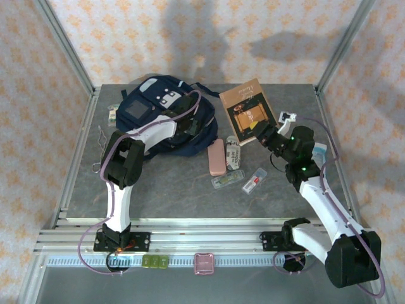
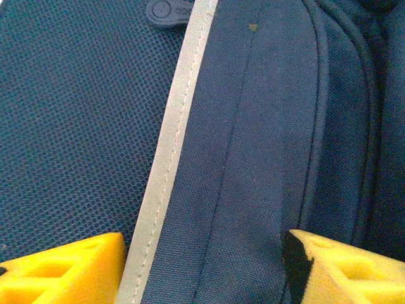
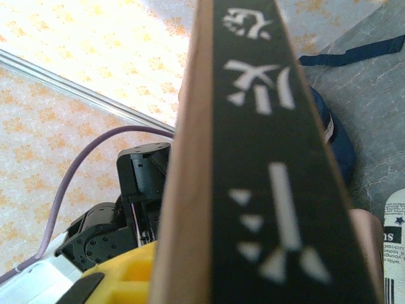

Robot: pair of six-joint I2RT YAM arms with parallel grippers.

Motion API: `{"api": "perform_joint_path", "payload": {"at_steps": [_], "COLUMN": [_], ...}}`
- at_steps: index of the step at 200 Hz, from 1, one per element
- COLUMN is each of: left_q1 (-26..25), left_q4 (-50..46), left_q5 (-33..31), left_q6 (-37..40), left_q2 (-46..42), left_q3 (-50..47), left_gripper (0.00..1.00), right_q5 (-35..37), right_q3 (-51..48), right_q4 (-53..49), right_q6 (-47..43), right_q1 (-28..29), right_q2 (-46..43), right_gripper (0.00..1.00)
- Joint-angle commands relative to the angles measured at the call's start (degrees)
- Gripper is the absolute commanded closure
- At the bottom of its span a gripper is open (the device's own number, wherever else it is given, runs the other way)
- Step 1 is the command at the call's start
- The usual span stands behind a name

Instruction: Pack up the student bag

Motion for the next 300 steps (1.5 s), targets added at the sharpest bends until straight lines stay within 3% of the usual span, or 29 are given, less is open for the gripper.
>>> {"api": "perform_joint_path", "payload": {"at_steps": [1, 21, 60, 95, 153, 194, 206, 223, 233, 300], "left_q1": [-1.3, -1.5, -1.7, -1.6, -3.4, -3.3, -3.4, -3.3, -3.3, -3.2], "left_q4": [-0.6, -1.7, 2.9, 1.5, 0.0, 1.2, 1.1, 1.0, 0.6, -2.2], "left_q5": [1.4, -0.7, 7.4, 6.7, -17.2, -16.4, -15.5, -14.9, -14.5, -10.3], "left_q6": [2.5, 3.4, 3.0, 3.5, 5.6, 5.6, 5.5, 5.7, 5.8, 5.1], "left_q2": [-1.0, 0.2, -4.0, -3.5, 2.9, 6.2, 7.0, 7.3, 7.0, -4.6], "left_q3": [-1.4, -1.0, -4.9, -3.8, -0.6, 0.2, 0.6, 1.2, 1.8, 7.1], "left_gripper": [0.3, 0.3, 0.29, 0.29, 0.4, 0.34, 0.42, 0.86, 1.0, 1.0], "right_q5": [-1.2, -1.4, -1.7, -2.4, -2.5, -2.5, -2.4, -2.1, -1.7, 1.2], "right_q3": [0.3, 0.3, -0.1, -0.4, -0.3, -0.5, -0.5, -0.5, -0.5, -2.9], "right_q4": [7.3, 7.6, 7.9, 9.2, 9.6, 9.2, 9.1, 8.6, 8.0, 4.5], "right_q6": [0.0, 0.2, 0.6, 1.2, 1.7, 1.7, 1.6, 1.2, 0.8, -0.7], "right_q1": [-0.4, -0.4, -0.4, -0.4, -0.5, -0.4, -0.4, -0.4, -0.4, -0.5], "right_q2": [-0.5, -0.1, 0.1, 0.8, 0.5, 0.4, 0.3, 0.1, -0.1, 0.7], "right_gripper": [1.0, 1.0, 1.0, 1.0, 1.0, 1.0, 1.0, 1.0, 1.0, 1.0]}}
